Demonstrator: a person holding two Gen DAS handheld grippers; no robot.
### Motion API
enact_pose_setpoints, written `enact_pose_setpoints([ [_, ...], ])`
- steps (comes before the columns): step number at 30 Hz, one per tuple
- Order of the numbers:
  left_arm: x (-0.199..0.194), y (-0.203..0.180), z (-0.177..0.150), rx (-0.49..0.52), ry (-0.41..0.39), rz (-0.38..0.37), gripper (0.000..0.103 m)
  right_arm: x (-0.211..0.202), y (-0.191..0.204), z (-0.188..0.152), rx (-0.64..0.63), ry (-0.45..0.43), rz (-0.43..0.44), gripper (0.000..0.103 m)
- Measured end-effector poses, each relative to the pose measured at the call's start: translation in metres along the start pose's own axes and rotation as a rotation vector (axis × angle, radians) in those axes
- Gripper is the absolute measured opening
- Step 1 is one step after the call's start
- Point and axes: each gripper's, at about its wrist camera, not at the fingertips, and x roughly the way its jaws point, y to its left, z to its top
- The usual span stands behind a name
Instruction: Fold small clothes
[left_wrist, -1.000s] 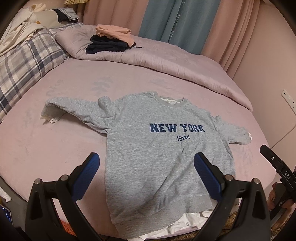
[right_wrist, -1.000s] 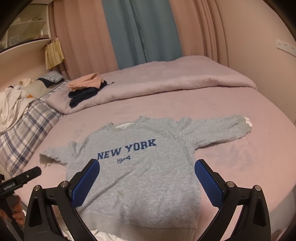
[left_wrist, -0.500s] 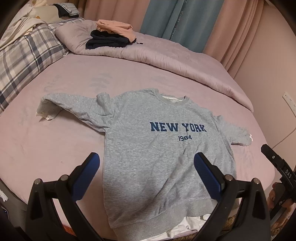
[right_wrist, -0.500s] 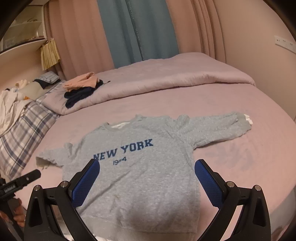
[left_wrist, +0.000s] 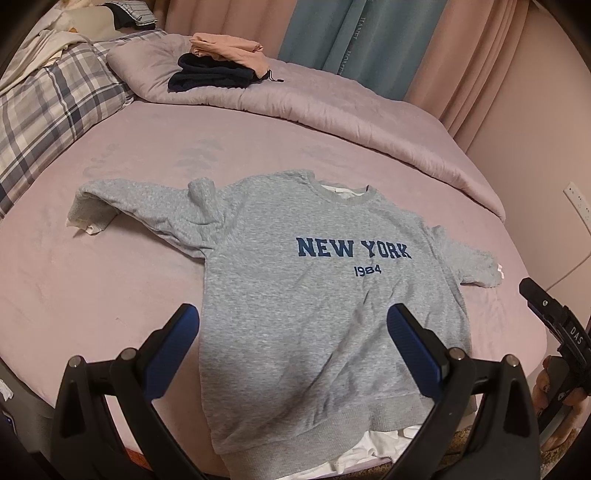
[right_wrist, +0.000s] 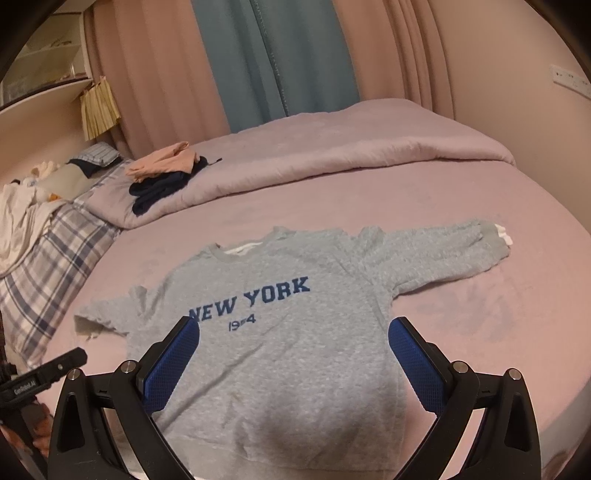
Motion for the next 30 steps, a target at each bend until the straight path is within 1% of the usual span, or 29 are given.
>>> enact_pose_setpoints([
  [9,0.005,-0.001,0.001,-0.002,0.018,-0.010,0.101,0.002,-0.008,0.004,0.032,0.005,0.001,0.102],
  [16,0.012,-0.003,0.003,0.004,0.031,-0.002,0.101,0.005,-0.012,0.004,0.048,0.005,-0.004,0.101],
  [22,0.016,-0.003,0.006,0.004,0.036,-0.005,0.101,0.007,-0.013,0.005,0.051,0.006,-0.002,0.101],
  [26,0.021,-0.002,0.006,0.002,0.032,-0.017,0.101,0.013,-0.020,0.007,0.066,0.012,-0.015,0.101],
  [27,0.023,-0.002,0.007,0.002,0.034,-0.015,0.101,0.015,-0.023,0.007,0.075,0.017,-0.022,0.100],
  [30,0.030,-0.002,0.009,0.004,0.045,-0.005,0.100,0.020,-0.034,0.009,0.104,0.022,-0.016,0.093],
])
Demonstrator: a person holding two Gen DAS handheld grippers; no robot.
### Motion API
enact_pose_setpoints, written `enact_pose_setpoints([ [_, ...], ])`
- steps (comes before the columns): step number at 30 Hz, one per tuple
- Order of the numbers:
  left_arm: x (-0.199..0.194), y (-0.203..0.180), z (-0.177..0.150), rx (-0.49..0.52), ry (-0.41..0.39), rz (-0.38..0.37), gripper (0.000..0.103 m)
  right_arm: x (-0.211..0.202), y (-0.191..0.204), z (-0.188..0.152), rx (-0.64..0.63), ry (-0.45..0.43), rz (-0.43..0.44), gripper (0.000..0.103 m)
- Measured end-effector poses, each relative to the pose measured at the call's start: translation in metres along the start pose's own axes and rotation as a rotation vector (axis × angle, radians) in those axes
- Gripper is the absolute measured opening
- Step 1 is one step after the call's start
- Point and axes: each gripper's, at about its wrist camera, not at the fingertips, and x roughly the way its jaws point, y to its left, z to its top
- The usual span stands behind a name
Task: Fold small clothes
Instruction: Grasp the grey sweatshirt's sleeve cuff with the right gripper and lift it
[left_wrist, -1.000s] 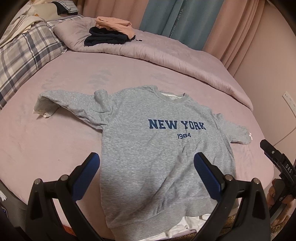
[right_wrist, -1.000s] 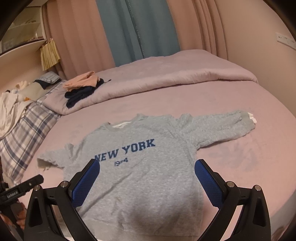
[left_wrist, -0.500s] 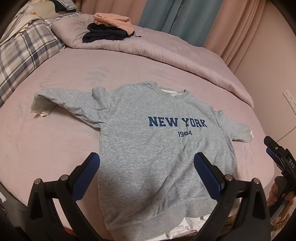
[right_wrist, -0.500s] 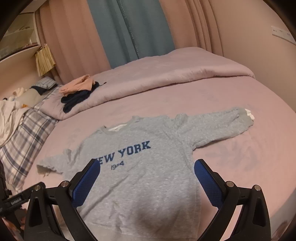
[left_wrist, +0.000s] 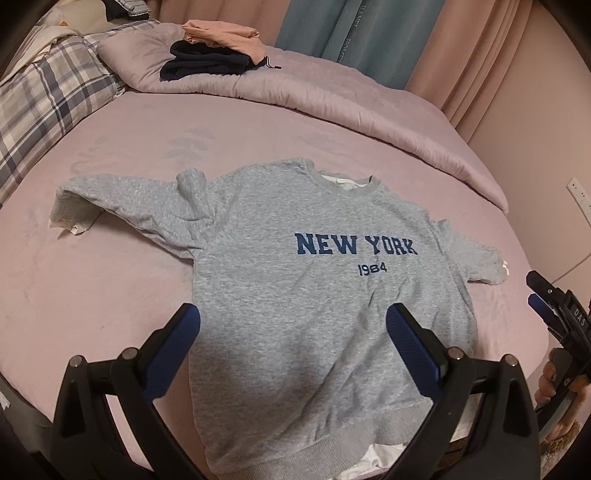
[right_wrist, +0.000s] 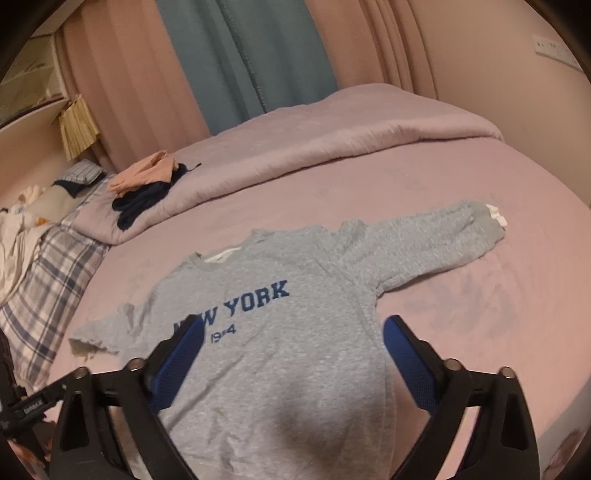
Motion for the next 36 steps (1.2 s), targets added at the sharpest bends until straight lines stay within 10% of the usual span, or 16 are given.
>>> enact_pose_setpoints([
  [22,0.045,-0.002,0.009,-0.059,0.075,0.042,0.095,0.123,-0.266,0.064,0.640,0.127,-0.221,0.062],
  [28,0.044,0.008,0.009,-0.088,0.072,0.051,0.094,0.131,-0.269,0.073,0.684,0.100,-0.208,0.025],
  [36,0.032,0.026,0.011,-0.128,0.039,0.062,0.094,0.082,-0.226,0.117,0.492,-0.087,-0.290,0.020],
])
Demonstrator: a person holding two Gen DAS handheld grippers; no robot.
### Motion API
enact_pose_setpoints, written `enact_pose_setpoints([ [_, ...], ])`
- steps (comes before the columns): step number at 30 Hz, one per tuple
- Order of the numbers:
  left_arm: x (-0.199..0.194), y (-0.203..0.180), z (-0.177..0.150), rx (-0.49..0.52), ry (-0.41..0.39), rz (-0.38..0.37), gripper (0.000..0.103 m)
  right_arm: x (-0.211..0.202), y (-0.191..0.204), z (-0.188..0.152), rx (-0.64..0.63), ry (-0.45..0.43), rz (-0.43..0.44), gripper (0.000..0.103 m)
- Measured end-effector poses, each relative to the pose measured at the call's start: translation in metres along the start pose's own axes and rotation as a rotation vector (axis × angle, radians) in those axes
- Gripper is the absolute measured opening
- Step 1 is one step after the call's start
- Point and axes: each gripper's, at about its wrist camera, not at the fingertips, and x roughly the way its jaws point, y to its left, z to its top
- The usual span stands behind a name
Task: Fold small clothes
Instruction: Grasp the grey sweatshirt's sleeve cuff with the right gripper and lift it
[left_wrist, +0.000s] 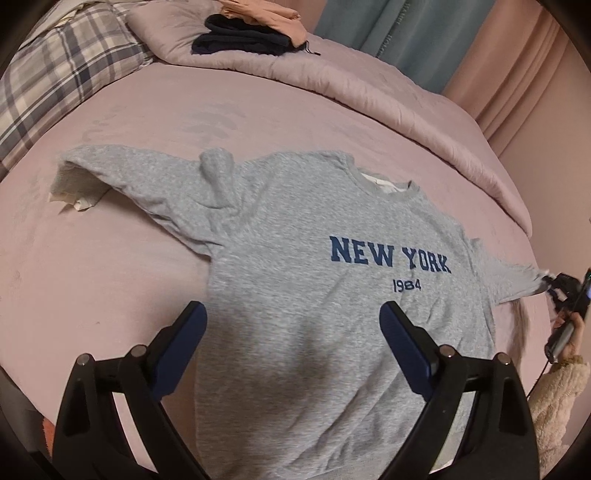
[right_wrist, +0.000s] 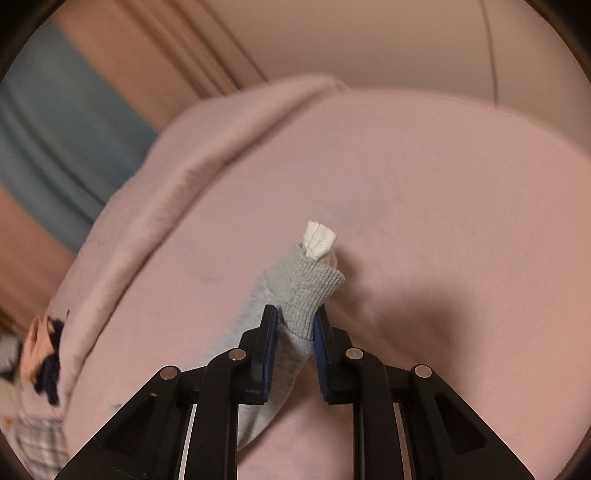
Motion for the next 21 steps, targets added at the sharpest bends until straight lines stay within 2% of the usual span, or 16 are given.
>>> enact_pose_setpoints([
  [2,-0.003,0.005,0.001,-0.012,-0.009,-0.003,0.094,-0.024,0.029,0.000,-0.103,-0.063,-0.004,0.020],
  [5,-0.007,0.012,0.002,-0.024,-0.019,-0.002,0.094,-0.058,0.081,-0.006,-0.231,-0.135,0.051,0.020],
  [10,-0.013,0.022,0.004,-0.024,-0.042,0.000,0.094,-0.092,0.149,-0.028,-0.388,-0.138,0.198,0.020],
  [15,-0.013,0.030,0.005,-0.034,-0.040,-0.009,0.094,-0.099,0.208,-0.073,-0.544,-0.072,0.304,0.020],
  [18,-0.013,0.034,0.006,-0.047,-0.038,-0.018,0.094,-0.093,0.238,-0.112,-0.619,0.013,0.358,0.020],
  [20,-0.012,0.038,0.007,-0.051,-0.040,-0.016,0.094,-0.076,0.255,-0.124,-0.661,0.063,0.378,0.020],
  [21,-0.012,0.039,0.007,-0.053,-0.040,-0.013,0.094,-0.070,0.264,-0.140,-0.695,0.091,0.384,0.020],
])
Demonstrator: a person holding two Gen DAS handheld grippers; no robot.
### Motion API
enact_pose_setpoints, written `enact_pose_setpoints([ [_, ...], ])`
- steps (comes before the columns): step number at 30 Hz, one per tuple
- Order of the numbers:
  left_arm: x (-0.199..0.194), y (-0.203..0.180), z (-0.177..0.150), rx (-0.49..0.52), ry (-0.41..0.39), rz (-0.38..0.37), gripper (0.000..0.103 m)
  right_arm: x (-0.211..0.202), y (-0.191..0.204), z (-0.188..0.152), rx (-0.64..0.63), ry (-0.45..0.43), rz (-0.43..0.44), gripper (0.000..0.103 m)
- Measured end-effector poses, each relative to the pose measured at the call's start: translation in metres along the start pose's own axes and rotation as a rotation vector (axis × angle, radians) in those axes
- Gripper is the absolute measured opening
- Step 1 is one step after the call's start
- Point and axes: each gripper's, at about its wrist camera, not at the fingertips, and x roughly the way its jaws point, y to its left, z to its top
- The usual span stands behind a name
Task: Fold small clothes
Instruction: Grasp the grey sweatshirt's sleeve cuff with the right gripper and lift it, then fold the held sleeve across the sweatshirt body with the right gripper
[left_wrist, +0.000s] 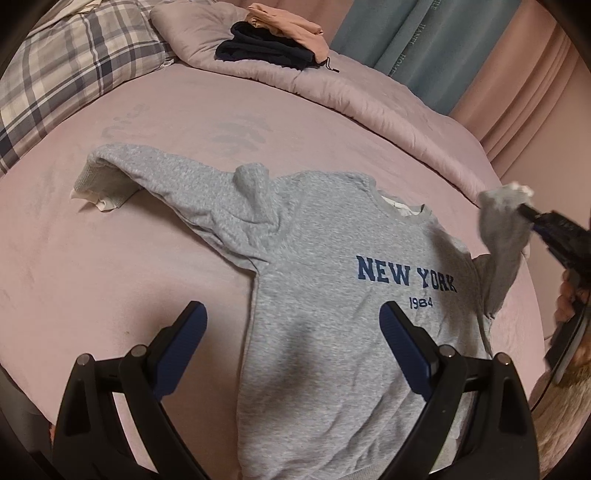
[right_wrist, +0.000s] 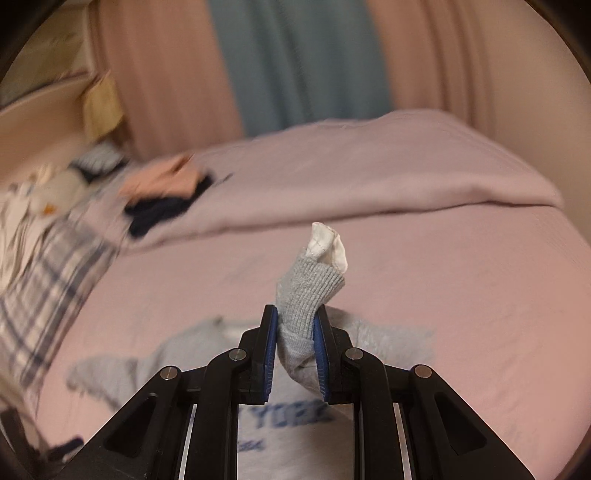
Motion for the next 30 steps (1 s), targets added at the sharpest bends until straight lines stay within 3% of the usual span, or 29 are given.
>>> enact_pose_setpoints([
  [7,0.011,0.011,0.001,-0.016,0.026,0.010,0.094,0.055,0.068,-0.046,-0.087,0.198,0.077,0.020],
  [10,0.015,0.013,0.000,-0.020,0.038,0.004,0.094,0.075,0.089,-0.073,-0.152,0.288,0.059,0.020],
  [12,0.016,0.014,0.001,-0.022,0.040,-0.002,0.094,0.083,0.100,-0.093,-0.201,0.324,0.036,0.020],
  [17,0.019,0.009,0.005,-0.027,0.047,-0.021,0.094,0.096,0.110,-0.113,-0.195,0.412,0.077,0.020],
  [21,0.022,-0.003,0.016,-0.002,0.042,-0.044,0.095,0.087,0.101,-0.113,-0.165,0.428,0.123,0.026],
  [23,0.027,-0.012,0.024,0.017,0.042,-0.066,0.095,0.075,0.092,-0.110,-0.116,0.433,0.175,0.038],
  [25,0.039,-0.023,0.032,0.038,0.055,-0.082,0.096,0.056,0.076,-0.105,-0.061,0.394,0.209,0.058],
  [30,0.086,-0.050,0.046,0.081,0.131,-0.072,0.096,0.021,0.014,-0.092,0.082,0.308,0.101,0.060],
])
